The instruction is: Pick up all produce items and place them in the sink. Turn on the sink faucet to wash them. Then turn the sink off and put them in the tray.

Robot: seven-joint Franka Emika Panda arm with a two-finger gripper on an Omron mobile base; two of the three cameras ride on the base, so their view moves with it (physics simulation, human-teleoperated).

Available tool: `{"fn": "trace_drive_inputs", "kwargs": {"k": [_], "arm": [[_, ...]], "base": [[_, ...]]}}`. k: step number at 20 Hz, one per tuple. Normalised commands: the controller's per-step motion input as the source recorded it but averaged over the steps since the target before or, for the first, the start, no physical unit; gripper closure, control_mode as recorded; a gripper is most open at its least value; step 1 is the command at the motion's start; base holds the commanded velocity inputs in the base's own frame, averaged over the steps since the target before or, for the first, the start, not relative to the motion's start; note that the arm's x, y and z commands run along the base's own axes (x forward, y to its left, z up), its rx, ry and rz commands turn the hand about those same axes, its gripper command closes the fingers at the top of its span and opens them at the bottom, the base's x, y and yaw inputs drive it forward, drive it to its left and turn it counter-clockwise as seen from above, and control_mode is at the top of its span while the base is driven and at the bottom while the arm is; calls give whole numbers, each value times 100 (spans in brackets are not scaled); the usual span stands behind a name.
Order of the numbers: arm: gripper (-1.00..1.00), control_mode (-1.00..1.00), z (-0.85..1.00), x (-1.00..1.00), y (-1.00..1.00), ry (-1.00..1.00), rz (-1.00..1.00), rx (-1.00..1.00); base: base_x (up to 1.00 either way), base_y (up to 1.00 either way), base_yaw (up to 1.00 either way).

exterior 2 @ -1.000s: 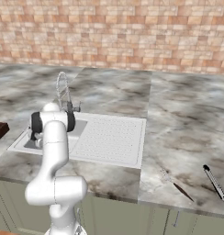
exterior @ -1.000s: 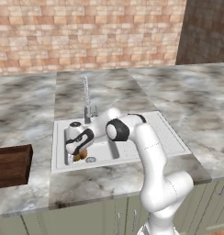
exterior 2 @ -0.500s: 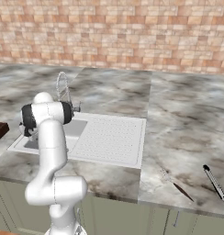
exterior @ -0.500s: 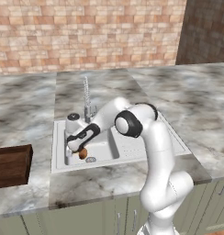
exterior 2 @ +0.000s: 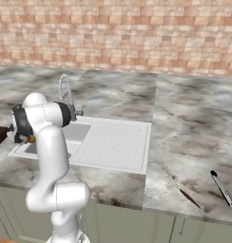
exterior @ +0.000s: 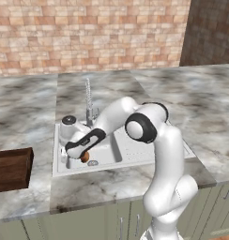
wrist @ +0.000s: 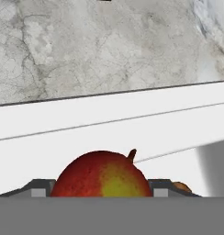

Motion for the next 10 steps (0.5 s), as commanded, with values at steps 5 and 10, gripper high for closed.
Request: {"fn": "trace_drive_inputs", "kwargs": {"k": [5, 10], "arm": [[100, -100, 55, -23, 58, -1, 8, 4], [100, -100, 60, -12, 76, 0, 3, 1]], "base": [[0, 0, 0], [0, 0, 0]]}}
